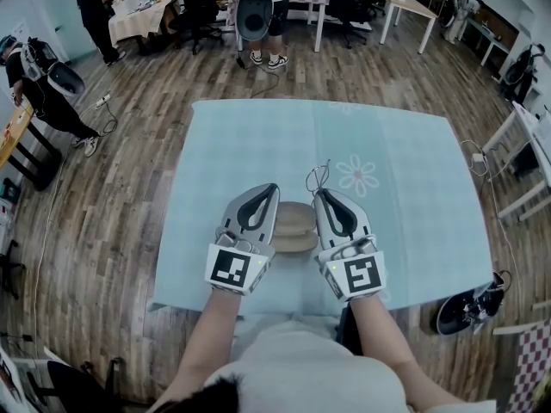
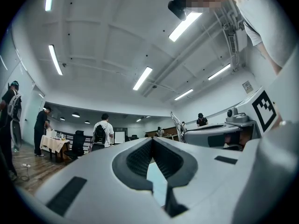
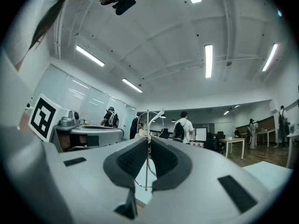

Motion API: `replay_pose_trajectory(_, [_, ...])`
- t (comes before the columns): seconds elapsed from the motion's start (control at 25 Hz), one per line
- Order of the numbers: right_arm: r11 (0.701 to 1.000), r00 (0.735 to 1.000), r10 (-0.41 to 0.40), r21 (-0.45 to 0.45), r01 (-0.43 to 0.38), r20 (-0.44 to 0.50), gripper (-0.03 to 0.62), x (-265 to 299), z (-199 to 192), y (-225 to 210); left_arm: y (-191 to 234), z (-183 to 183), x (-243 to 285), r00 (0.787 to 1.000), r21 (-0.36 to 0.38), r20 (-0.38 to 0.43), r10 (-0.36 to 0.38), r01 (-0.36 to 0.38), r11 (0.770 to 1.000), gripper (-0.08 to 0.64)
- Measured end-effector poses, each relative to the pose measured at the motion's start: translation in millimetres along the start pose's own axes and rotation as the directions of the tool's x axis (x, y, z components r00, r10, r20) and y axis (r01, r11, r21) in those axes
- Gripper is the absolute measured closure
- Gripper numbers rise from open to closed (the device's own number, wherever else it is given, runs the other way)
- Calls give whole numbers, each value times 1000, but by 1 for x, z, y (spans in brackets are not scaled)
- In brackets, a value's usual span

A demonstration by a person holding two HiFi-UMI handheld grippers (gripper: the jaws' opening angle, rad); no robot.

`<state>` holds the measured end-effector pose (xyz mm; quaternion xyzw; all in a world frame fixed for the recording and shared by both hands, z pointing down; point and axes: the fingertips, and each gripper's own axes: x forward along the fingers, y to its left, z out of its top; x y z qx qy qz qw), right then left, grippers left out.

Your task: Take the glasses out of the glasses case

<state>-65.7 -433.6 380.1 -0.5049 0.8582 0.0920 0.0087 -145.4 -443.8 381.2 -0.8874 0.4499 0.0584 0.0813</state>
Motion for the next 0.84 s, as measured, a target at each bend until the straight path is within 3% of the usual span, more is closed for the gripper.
replay_pose_trajectory(0.28, [1000,999,-21,21,22,-44,563,1,-13,-5,2,-3,2,1000,9,2,10,-10,1000,551])
replay_pose_trajectory(0.84, [999,999,-19,28,21,-46,563,3,-10,-3,6,0,5,1000,19,-7,26,-26,999,551])
